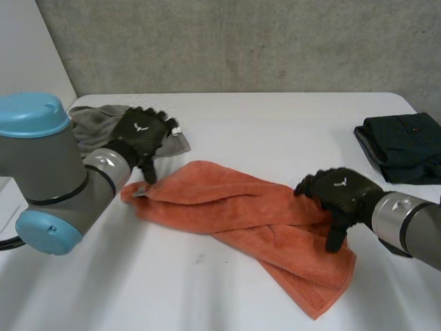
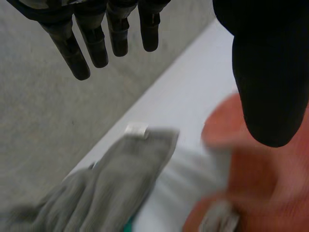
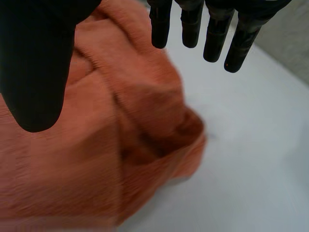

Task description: Fold the laundry.

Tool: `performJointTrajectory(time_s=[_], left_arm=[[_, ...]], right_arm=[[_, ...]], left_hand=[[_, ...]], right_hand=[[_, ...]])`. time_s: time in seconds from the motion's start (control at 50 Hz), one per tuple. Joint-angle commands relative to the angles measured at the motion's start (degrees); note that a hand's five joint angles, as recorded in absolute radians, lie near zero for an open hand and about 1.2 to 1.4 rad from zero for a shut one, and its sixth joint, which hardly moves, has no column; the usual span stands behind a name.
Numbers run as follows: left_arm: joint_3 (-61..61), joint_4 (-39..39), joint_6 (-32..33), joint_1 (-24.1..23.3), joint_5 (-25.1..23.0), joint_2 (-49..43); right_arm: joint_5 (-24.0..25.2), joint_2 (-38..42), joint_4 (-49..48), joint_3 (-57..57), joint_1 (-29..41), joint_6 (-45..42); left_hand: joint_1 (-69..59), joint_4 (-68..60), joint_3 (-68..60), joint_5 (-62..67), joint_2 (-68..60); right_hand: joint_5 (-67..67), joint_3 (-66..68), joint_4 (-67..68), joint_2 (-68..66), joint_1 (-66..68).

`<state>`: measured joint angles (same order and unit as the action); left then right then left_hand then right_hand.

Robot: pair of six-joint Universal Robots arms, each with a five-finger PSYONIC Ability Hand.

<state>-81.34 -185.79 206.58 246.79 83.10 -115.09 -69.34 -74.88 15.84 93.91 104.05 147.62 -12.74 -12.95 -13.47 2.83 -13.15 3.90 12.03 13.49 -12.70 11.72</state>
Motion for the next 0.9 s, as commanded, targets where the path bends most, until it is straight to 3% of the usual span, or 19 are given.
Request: performJointTrajectory(time_s=[0.02, 0.22, 0.36, 0.46, 0.48, 0.52, 0.68, 0.9], left_arm=[[0.6, -0.1, 6.5, 3.7, -0.4, -7.1], [0.9, -0.3, 4.5, 1.3, -4.6, -8.9], [1.8, -0.4, 4.4, 0.4, -4.6, -11.0], [2.6, -0.5, 4.4, -0.4, -4.5, -12.4], [2.9, -0.5, 4.4, -0.5, -4.3, -12.5], [3.1, -0.5, 4.3, -0.8, -4.1, -12.5], [6.2, -1.9, 4.2, -1.9, -2.1, -10.1], [7.2, -6.2, -0.3, -2.7, -0.9, 6.6]], right_arm=[[-1.1, -1.8, 0.2, 3.8, 0.5, -3.2], [-8.5, -2.7, -8.5, 8.0, 0.0, -5.6], [-8.6, -2.5, -9.7, 7.6, -0.4, -4.6], [-8.6, -1.4, -9.5, 6.6, -0.3, -3.6], [-8.6, -1.0, -9.5, 6.3, -0.3, -3.3], [-8.7, 0.8, -9.5, 5.4, -0.2, -2.3], [-8.4, 4.8, -9.2, -1.1, -0.5, 5.7], [-8.8, 5.5, -8.7, -11.6, 0.2, 12.3]], left_hand=[[-2.7, -2.5, -2.0, 2.6, -2.3], [-6.4, -6.2, -5.7, 6.3, -6.0], [-17.0, -16.8, -16.2, 16.9, -16.6], [-41.1, -40.9, -40.4, 41.1, -40.7], [-55.0, -54.8, -54.3, 54.9, -54.6], [-66.4, -66.2, -65.7, 66.3, -66.0], [-67.3, -67.0, -66.5, 67.2, -66.8], [-67.3, -67.0, -66.5, 67.2, -66.8]], right_hand=[[-3.9, -2.0, -3.5, 2.7, -1.7], [-3.9, -2.0, -3.5, 2.7, -1.7], [-3.9, -2.0, -3.5, 2.7, -1.7], [-3.9, -2.0, -3.5, 2.7, -1.7], [-3.9, -2.0, -3.5, 2.7, -1.7], [-3.9, -2.0, -3.5, 2.7, -1.7], [-3.9, -2.0, -3.5, 2.7, -1.7], [-3.9, -2.0, -3.5, 2.7, -1.7]])
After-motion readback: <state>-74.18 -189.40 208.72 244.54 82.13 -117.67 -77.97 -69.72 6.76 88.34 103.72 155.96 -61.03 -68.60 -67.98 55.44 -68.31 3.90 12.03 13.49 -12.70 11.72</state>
